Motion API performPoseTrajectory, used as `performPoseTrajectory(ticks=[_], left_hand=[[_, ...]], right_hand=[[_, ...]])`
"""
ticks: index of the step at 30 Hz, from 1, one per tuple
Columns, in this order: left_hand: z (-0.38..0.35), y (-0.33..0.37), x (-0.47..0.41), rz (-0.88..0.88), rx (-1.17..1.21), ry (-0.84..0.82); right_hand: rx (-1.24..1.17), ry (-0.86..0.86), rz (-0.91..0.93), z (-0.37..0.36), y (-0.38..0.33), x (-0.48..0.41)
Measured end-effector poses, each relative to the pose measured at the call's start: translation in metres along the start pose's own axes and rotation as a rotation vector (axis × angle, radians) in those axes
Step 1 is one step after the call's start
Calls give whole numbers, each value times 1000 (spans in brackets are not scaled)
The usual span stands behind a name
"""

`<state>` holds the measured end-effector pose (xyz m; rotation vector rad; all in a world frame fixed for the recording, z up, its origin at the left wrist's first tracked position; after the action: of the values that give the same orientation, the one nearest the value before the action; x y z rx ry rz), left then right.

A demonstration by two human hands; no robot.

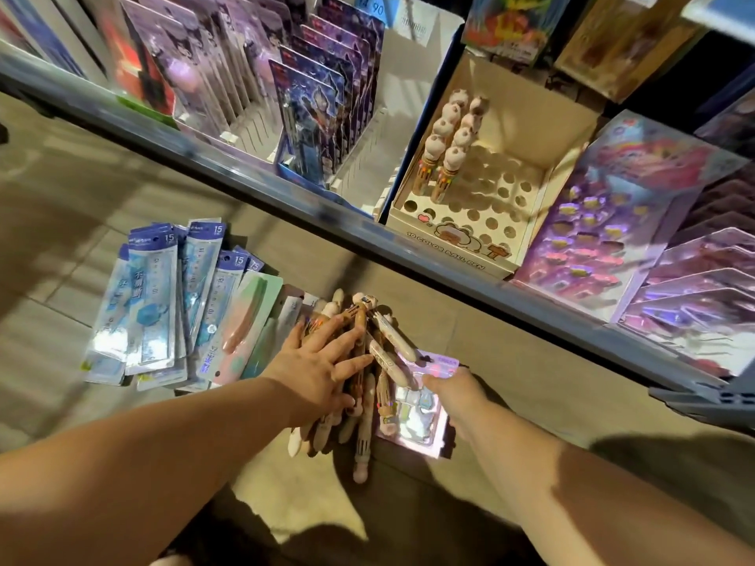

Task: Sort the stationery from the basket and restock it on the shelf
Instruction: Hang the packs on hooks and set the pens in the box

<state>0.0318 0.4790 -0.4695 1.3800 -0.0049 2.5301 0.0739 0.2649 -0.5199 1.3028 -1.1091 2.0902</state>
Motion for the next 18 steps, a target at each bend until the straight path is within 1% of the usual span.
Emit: performPoseTrajectory(ticks=[3, 5, 9, 13, 18], left_hand=[[2, 2, 2, 4, 11, -6], [3, 3, 4, 3, 24, -5], [3, 4, 5, 6, 26, 33], [5, 5, 8, 10, 34, 48], [9, 7, 8, 10, 54, 90]], right_hand=[[118, 2, 50, 17, -12, 12], [150, 6, 95, 26, -15, 13], [142, 40, 150, 41, -16, 17], [172, 39, 194, 49, -20, 19], [99, -16, 228, 53, -25, 25]])
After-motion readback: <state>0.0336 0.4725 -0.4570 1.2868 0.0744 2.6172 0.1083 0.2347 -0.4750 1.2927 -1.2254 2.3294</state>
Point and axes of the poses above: each hand's wrist, its own x-axis away from the middle knuckle, its own z-axis out of the back of the hand, y = z × x, the point moved 7 cm from there along -x, towards the middle knuckle, and after that the axes turned 14 degrees about -y, right-handed, at the moved point
